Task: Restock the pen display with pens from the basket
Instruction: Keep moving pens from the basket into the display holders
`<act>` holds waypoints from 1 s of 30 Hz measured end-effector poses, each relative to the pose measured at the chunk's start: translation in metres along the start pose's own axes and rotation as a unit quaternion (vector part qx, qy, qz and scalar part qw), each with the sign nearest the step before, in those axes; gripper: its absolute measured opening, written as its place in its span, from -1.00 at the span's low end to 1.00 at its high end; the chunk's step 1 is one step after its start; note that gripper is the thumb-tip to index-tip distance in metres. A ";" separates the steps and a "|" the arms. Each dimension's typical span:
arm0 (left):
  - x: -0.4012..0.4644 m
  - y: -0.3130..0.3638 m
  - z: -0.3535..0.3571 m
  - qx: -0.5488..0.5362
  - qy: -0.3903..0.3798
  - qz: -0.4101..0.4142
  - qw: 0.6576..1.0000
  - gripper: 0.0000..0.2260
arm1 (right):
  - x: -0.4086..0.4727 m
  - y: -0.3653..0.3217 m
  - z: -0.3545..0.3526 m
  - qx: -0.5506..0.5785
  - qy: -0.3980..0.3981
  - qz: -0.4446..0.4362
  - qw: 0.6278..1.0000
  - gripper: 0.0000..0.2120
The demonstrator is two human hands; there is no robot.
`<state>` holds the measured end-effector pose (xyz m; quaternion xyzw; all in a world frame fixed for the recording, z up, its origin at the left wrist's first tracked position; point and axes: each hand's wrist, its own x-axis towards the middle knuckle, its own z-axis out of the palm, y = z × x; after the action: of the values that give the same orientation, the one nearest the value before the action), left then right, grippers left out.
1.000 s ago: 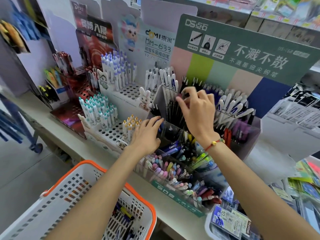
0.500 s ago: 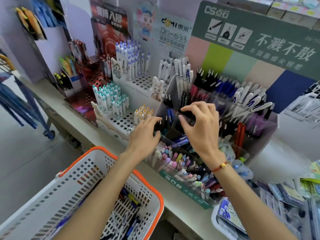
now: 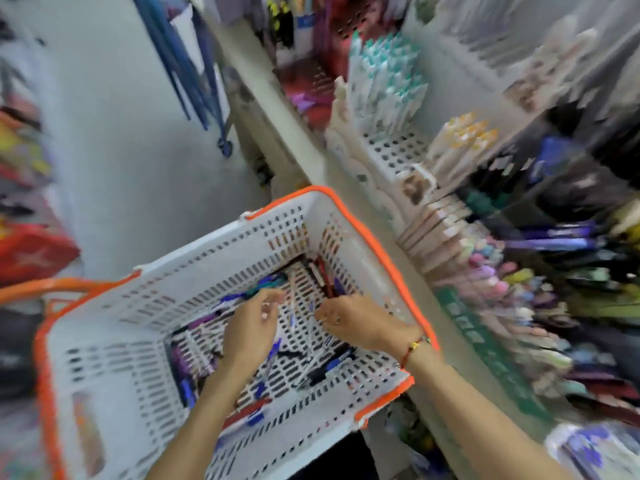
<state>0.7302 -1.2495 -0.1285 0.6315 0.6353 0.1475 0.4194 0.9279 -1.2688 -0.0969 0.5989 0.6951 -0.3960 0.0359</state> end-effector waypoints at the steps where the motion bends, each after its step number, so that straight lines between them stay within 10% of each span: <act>1: -0.005 -0.022 0.001 0.005 0.001 -0.021 1.000 -0.76 | 0.012 0.001 0.015 -0.007 -0.024 -0.006 1.000 -0.78; 13: -0.011 -0.184 0.028 0.078 0.049 -0.348 0.933 -0.39 | 0.120 -0.027 0.149 -0.300 -0.097 -0.156 0.936 -0.24; 20: -0.003 -0.190 0.040 0.101 0.174 -0.352 0.914 -0.22 | 0.169 -0.050 0.196 -0.315 -0.029 -0.149 0.937 -0.10; 30: -0.009 -0.198 0.018 0.243 -0.002 -0.326 0.914 -0.17 | 0.158 -0.043 0.209 -0.309 0.024 -0.148 0.939 -0.66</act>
<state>0.6075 -1.2955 -0.2788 0.4722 0.8214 -0.1574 0.2786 0.7581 -1.2646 -0.3009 0.4584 0.8645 -0.1482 0.1433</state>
